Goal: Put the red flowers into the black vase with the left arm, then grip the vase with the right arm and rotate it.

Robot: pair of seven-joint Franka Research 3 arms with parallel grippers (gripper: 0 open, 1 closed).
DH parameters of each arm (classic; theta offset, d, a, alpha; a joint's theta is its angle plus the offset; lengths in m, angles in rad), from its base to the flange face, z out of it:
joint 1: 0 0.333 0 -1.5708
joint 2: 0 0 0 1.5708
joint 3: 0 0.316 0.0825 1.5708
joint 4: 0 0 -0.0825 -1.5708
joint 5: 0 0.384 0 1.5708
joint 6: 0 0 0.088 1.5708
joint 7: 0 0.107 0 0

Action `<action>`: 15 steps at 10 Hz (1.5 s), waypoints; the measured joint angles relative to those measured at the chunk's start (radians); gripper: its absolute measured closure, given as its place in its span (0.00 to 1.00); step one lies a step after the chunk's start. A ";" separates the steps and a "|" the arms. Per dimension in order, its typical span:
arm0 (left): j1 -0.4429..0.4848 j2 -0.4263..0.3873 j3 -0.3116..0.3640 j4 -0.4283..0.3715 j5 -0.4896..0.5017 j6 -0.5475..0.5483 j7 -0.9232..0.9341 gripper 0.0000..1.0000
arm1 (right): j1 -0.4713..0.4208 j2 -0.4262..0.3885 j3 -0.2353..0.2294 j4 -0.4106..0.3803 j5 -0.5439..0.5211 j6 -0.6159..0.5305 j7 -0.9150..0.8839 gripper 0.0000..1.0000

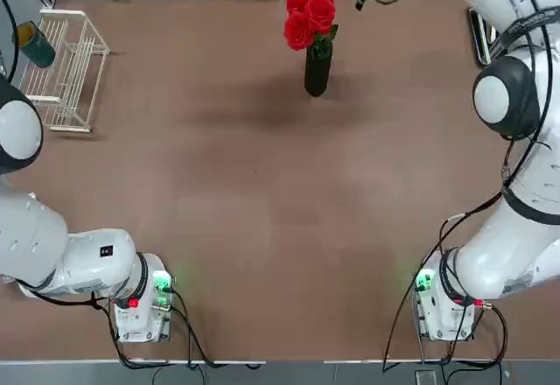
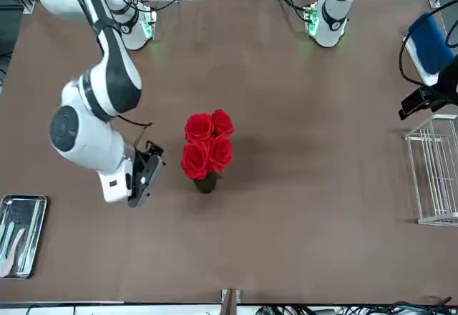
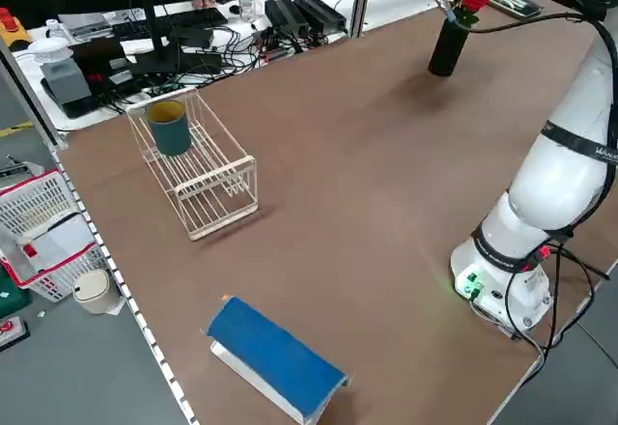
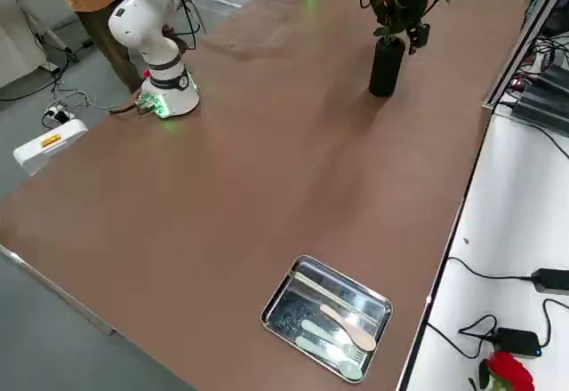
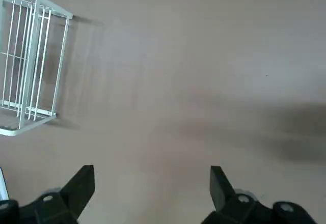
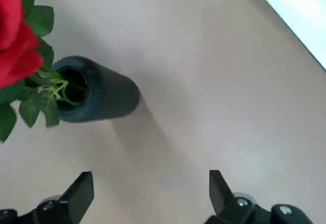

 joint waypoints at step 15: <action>0.002 0.000 0.001 0.002 0.000 0.000 0.000 0.00 | -0.063 -0.381 -0.276 -0.195 -0.147 -0.206 0.668 0.00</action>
